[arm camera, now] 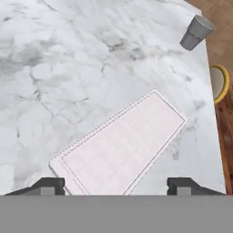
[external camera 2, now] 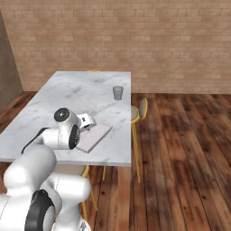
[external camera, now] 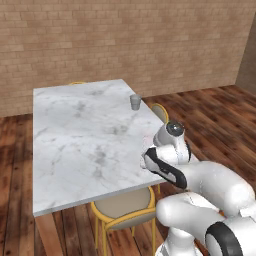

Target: Open the freezer door, pick up the ice cube tray from the freezer, and place it on the dining counter.

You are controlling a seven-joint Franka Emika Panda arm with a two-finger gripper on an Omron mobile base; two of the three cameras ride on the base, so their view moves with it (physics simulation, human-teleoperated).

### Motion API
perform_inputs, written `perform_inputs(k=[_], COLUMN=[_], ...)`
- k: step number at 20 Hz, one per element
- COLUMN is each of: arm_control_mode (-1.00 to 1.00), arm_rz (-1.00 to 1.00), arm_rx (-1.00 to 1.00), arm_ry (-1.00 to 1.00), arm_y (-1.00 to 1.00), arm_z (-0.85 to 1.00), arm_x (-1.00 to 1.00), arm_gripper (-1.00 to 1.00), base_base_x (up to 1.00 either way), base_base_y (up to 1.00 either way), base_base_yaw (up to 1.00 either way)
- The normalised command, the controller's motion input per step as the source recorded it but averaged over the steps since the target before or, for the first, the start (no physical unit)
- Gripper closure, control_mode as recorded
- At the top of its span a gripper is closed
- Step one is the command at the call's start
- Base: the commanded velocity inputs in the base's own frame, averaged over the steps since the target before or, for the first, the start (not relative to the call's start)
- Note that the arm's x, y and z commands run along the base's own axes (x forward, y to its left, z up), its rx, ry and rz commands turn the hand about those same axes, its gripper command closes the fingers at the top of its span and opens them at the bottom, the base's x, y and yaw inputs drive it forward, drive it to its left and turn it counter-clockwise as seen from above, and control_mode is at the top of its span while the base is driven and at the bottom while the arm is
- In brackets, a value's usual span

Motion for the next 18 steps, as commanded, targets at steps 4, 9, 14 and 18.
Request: perform_inputs(k=[4,9,14,18], arm_control_mode=[-1.0,-1.0,-1.0,-1.0], arm_rz=[0.0,0.0,0.0,-0.01], arm_rx=[0.0,0.0,0.0,0.0], arm_ry=[-0.12,-0.2,-0.15,-0.07], arm_y=[0.0,0.0,0.0,-0.01], arm_z=[1.0,1.0,1.0,1.0], arm_x=[-0.84,-1.0,-1.0,-1.0], arm_gripper=[-1.0,-1.0,-1.0,-1.0], base_base_x=[0.0,0.0,0.0,0.0], base_base_y=[0.0,0.0,0.0,0.0], base_base_yaw=[0.0,0.0,0.0,0.0])
